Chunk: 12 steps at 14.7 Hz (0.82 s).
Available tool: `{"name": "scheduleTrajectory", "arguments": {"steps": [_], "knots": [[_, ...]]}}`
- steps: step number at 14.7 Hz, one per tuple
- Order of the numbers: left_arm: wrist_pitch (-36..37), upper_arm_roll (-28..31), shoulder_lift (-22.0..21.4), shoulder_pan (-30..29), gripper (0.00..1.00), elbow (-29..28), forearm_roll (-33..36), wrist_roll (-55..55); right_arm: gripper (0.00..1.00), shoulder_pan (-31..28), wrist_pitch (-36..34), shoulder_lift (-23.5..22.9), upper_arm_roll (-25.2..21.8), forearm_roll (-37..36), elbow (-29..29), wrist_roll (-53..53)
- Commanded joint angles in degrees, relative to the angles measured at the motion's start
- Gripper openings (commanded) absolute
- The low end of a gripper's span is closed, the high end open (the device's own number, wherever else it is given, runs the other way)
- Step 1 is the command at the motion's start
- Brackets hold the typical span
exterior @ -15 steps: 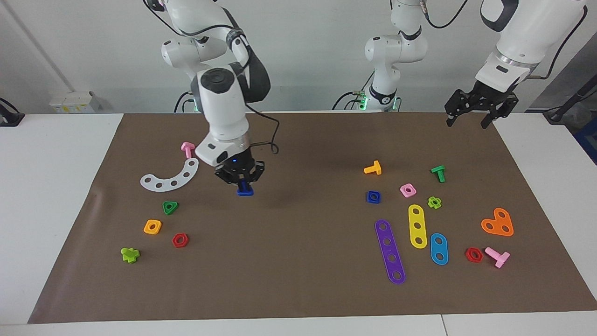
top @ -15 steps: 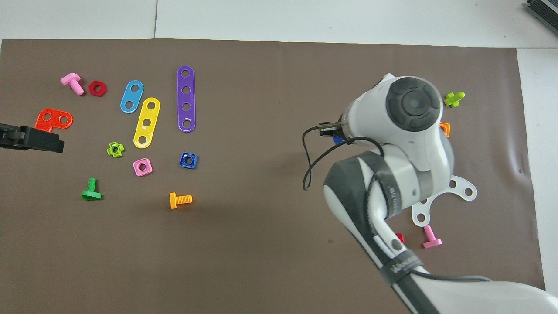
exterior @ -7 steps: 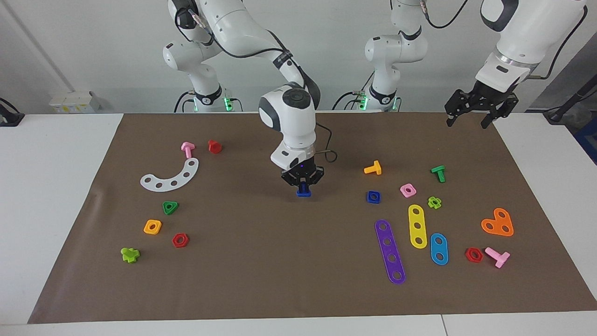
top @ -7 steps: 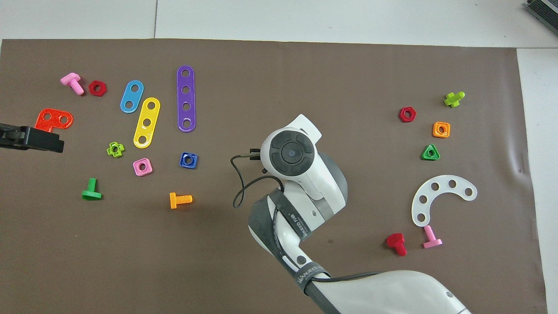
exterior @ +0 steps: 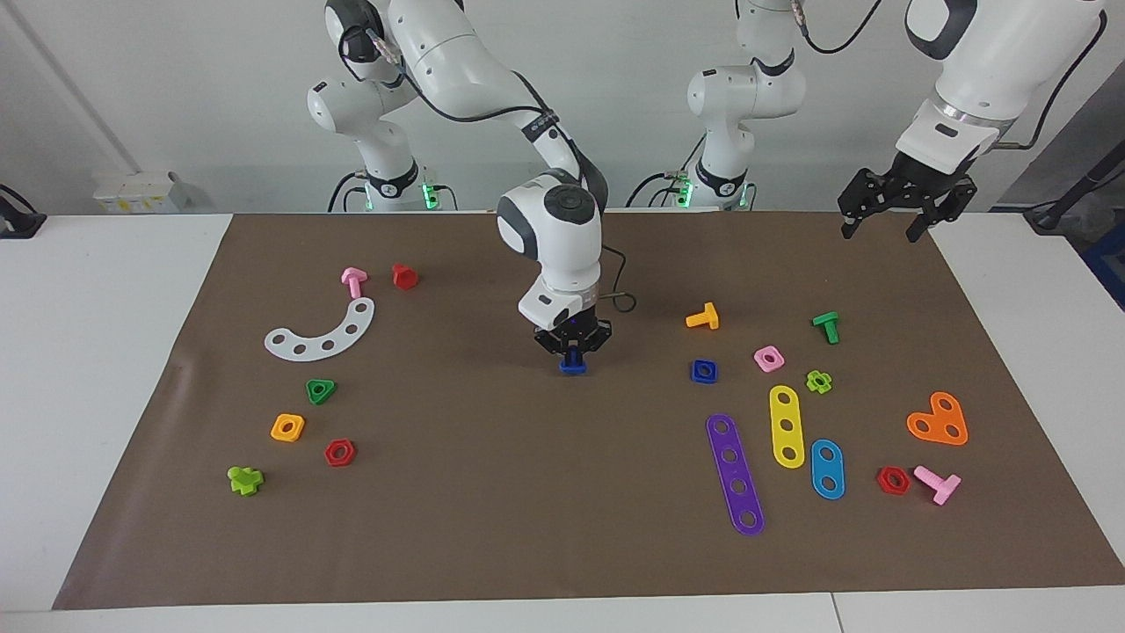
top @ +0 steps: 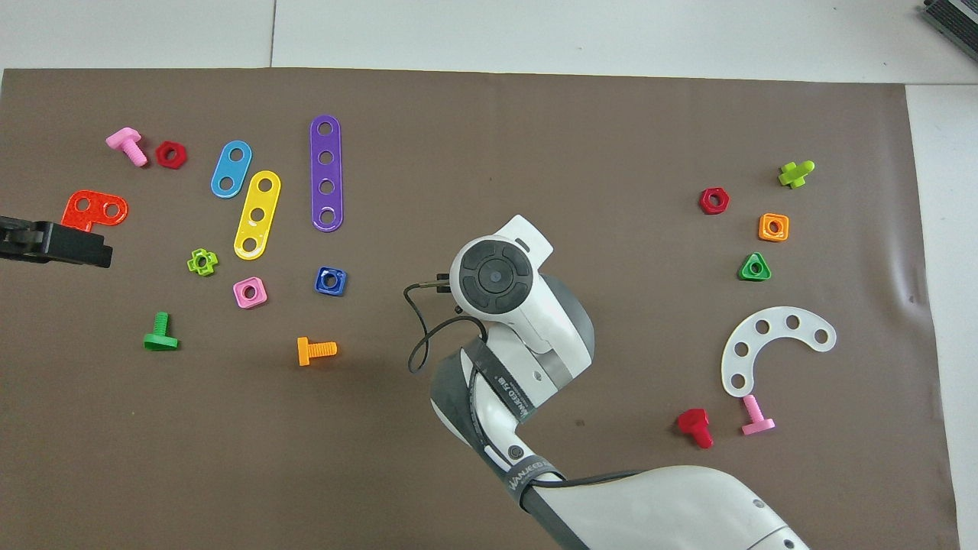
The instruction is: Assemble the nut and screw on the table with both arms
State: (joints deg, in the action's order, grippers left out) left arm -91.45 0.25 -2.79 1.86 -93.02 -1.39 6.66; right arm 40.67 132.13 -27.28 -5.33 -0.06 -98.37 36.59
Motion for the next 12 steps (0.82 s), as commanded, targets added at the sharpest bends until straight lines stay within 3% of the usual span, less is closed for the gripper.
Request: {"name": "scheduleTrajectory", "arguments": {"steps": [1,3,5,6,7,10,12], "knots": [[0.9,-0.6,-0.5,-0.7,1.0,0.3,0.9,0.2,0.19,-0.1,2.6,0.2,0.0,-0.4,-1.9,1.1],[1.6,-0.6,-0.6,-0.7,1.0,0.1,0.9,0.0,0.22,-0.1,3.2,0.2,0.0,-0.3,-2.2,1.8],[2.1,-0.6,-0.9,-0.7,1.0,-0.1,0.9,-0.1,0.32,0.0,3.5,0.1,0.0,-0.3,-2.7,3.2],[2.1,-0.6,-0.9,-0.7,1.0,-0.1,0.9,-0.2,0.6,0.0,4.4,0.0,0.0,-0.3,-2.8,3.7],[1.5,-0.6,-0.8,-0.6,1.0,-0.1,0.9,-0.3,1.0,0.0,5.2,0.0,0.0,-0.3,-2.8,4.3],[-0.7,-0.6,-0.9,-0.2,1.0,-1.1,0.9,-0.8,1.0,-0.8,3.9,1.4,0.0,-0.2,-2.3,4.2],[-1.5,-0.8,-0.9,0.1,1.0,-1.9,0.9,-0.9,1.0,-3.7,1.4,5.6,-0.2,-0.2,-2.2,3.6]]}}
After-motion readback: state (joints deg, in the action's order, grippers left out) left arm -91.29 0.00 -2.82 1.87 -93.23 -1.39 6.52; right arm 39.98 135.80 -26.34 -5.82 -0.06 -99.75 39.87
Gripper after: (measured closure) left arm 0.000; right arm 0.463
